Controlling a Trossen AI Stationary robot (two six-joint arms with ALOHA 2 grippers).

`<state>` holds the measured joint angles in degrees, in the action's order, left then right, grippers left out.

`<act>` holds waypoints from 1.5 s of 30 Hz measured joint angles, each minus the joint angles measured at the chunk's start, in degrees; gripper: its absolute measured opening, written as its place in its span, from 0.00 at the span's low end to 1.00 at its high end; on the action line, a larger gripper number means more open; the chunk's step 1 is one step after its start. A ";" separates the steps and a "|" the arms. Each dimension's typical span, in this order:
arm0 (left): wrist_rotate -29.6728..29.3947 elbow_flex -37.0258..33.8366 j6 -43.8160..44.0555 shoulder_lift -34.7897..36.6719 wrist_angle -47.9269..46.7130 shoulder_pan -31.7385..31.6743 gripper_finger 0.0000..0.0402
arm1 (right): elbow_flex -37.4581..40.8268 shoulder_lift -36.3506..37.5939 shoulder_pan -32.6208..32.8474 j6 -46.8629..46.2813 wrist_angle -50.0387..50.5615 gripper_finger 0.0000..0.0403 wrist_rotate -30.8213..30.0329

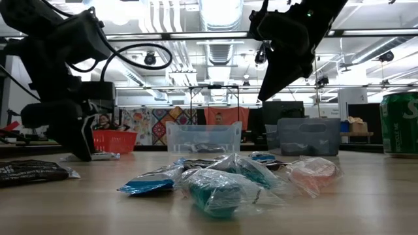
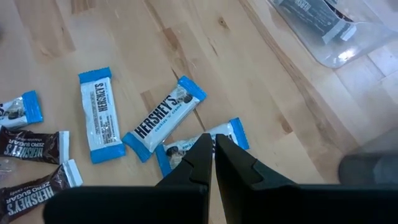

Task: Sort candy
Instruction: Put the white chocolate bar into the black bin

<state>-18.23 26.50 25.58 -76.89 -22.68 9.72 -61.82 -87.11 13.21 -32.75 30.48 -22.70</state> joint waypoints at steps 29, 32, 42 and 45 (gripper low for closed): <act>8.31 -1.01 -16.55 6.56 44.61 2.51 0.03 | 20.89 -0.16 0.79 28.22 -63.09 0.02 2.95; 10.31 -1.05 -19.65 3.60 55.77 2.54 0.02 | 21.59 -0.28 0.79 32.06 -69.37 0.03 3.81; 10.30 -1.09 -20.16 -11.40 78.17 2.56 0.02 | 18.16 -0.28 0.76 33.87 -70.22 0.32 4.78; 10.30 -0.55 -19.70 -15.28 83.63 2.56 0.02 | 18.16 -0.28 0.51 33.56 -70.19 0.43 9.20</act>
<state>-7.92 25.95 5.88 -92.17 60.95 12.27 -43.66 -87.39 13.72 0.81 -39.70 -13.50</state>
